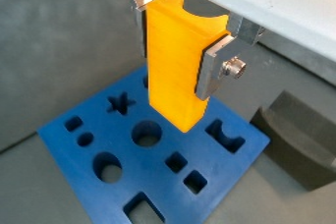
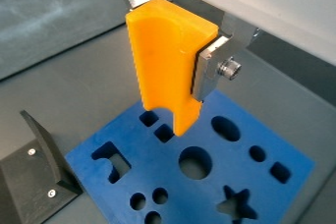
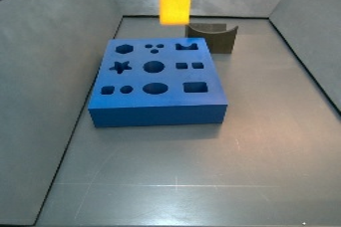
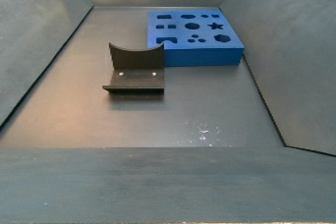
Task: Pick up the arch object. Move up. Rotate the arch object. Move to above the board. Insert the arch object.
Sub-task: Insert the arch object.
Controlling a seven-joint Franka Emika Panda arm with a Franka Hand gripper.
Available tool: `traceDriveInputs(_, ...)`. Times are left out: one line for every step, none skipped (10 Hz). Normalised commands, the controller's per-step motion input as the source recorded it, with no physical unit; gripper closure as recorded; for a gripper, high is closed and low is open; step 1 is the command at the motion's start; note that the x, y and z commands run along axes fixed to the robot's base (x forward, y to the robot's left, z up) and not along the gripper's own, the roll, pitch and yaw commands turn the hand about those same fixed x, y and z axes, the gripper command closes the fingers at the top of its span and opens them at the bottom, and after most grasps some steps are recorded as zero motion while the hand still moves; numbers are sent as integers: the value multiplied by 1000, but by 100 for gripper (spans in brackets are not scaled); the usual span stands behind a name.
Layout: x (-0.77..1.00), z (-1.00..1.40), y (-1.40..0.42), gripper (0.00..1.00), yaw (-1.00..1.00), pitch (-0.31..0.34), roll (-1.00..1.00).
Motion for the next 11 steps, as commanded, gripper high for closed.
traceDriveInputs(1000, -611, 89, 100, 0, 84, 264)
traceDriveInputs(791, -463, 257, 100, 14, 117, 314)
traceDriveInputs(603, -466, 400, 100, 0, 97, 304)
traceDriveInputs(523, -574, 423, 100, 0, 67, 267)
traceDriveInputs(717, -709, 340, 100, 0, 20, 117)
traceDriveInputs(754, -711, 337, 100, -74, 0, 0)
traceDriveInputs(674, -669, 366, 100, -66, -43, 0)
traceDriveInputs(566, -537, 354, 100, -74, -6, 10)
traceDriveInputs(157, -340, 411, 100, -171, 0, 59)
traceDriveInputs(-83, -231, 366, 100, -160, 0, 0)
traceDriveInputs(-251, -269, 231, 100, -123, -57, -56)
